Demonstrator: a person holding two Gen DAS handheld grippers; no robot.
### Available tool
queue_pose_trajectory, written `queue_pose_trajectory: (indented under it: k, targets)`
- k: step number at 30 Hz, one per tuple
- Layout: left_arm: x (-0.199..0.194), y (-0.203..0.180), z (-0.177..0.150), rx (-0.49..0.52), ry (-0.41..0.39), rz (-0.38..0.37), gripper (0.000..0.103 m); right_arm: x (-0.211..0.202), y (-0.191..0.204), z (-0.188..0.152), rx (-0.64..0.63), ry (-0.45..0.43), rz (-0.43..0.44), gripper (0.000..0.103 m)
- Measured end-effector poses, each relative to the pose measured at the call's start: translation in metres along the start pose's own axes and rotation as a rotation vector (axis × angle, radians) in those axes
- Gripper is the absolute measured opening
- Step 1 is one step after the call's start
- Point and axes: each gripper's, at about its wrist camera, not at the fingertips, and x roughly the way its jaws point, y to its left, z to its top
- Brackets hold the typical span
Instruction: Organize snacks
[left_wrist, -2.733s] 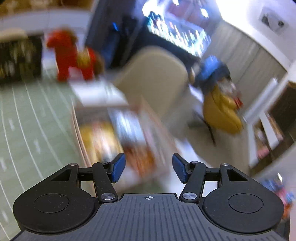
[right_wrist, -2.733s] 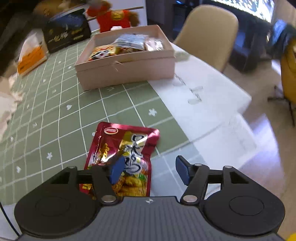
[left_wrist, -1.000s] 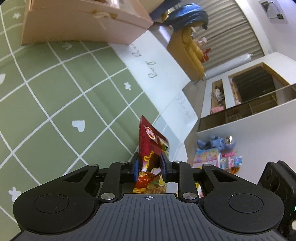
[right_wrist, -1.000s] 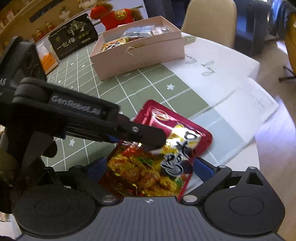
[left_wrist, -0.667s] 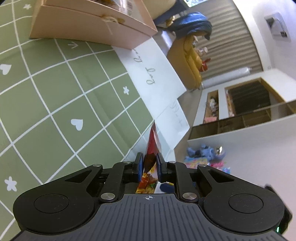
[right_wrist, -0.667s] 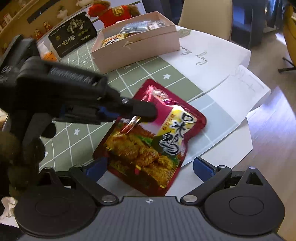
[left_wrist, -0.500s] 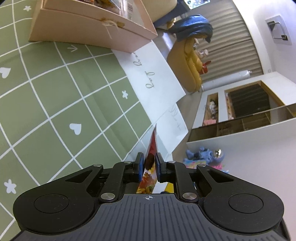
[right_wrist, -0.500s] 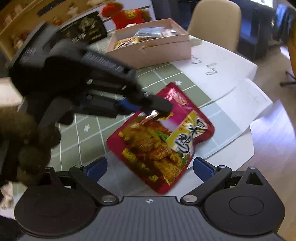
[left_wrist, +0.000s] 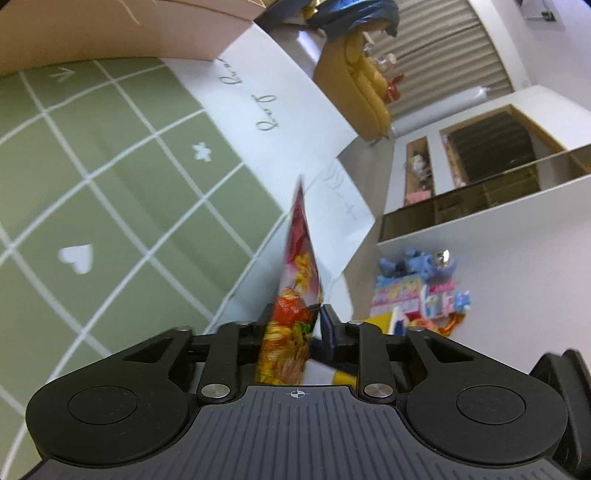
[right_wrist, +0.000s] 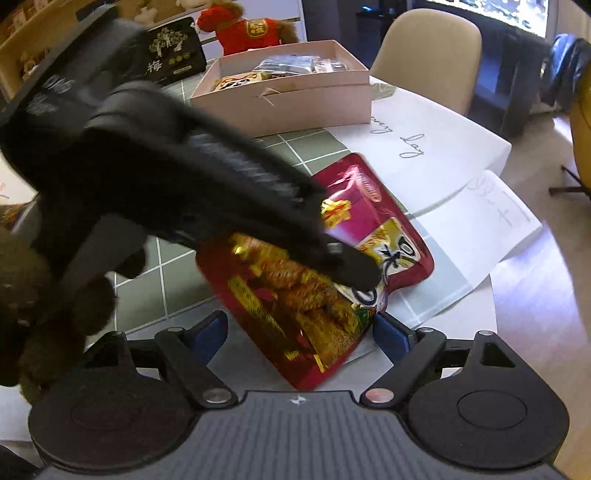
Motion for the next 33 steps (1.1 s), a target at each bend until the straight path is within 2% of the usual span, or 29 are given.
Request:
queue_pose_trajectory:
  k: [4, 8, 13, 15, 17, 19, 20, 22, 26, 30, 33]
  targets:
    - [-0.009, -0.008, 0.004, -0.012, -0.044, -0.054, 0.021, -0.016, -0.011, 0.013, 0.013, -0.037, 0.0, 0.077]
    - [-0.04, -0.025, 0.021, -0.013, -0.146, -0.114, 0.019, -0.049, -0.006, 0.048, -0.069, -0.154, -0.005, 0.077]
    - [-0.106, -0.047, 0.062, 0.014, -0.397, -0.188, 0.015, -0.069, 0.014, 0.124, -0.247, -0.329, -0.004, 0.077]
    - [-0.136, -0.05, 0.08, 0.038, -0.529, -0.149, 0.015, -0.067, 0.027, 0.161, -0.322, -0.397, -0.001, 0.077]
    - [-0.161, -0.042, 0.094, 0.016, -0.633, -0.039, 0.015, -0.062, 0.031, 0.185, -0.366, -0.371, 0.002, 0.077]
    - [-0.175, -0.028, 0.097, -0.035, -0.673, 0.048, 0.016, -0.066, 0.015, 0.177, -0.302, -0.339, 0.082, 0.08]
    - [-0.177, -0.023, 0.095, -0.045, -0.671, 0.081, 0.016, -0.066, 0.001, 0.165, -0.256, -0.317, 0.149, 0.084]
    - [-0.17, -0.014, 0.088, -0.063, -0.639, 0.158, 0.017, -0.055, -0.02, 0.142, -0.176, -0.259, 0.175, 0.087]
    - [-0.135, 0.001, 0.07, -0.09, -0.503, 0.24, 0.019, -0.017, -0.048, 0.108, -0.063, -0.113, 0.063, 0.087]
    - [-0.104, -0.005, 0.049, -0.035, -0.423, 0.341, 0.019, -0.006, -0.07, 0.101, 0.021, -0.085, 0.015, 0.087]
    - [-0.087, -0.008, 0.055, -0.021, -0.374, 0.33, 0.019, 0.008, -0.089, 0.105, 0.136, -0.04, 0.007, 0.087]
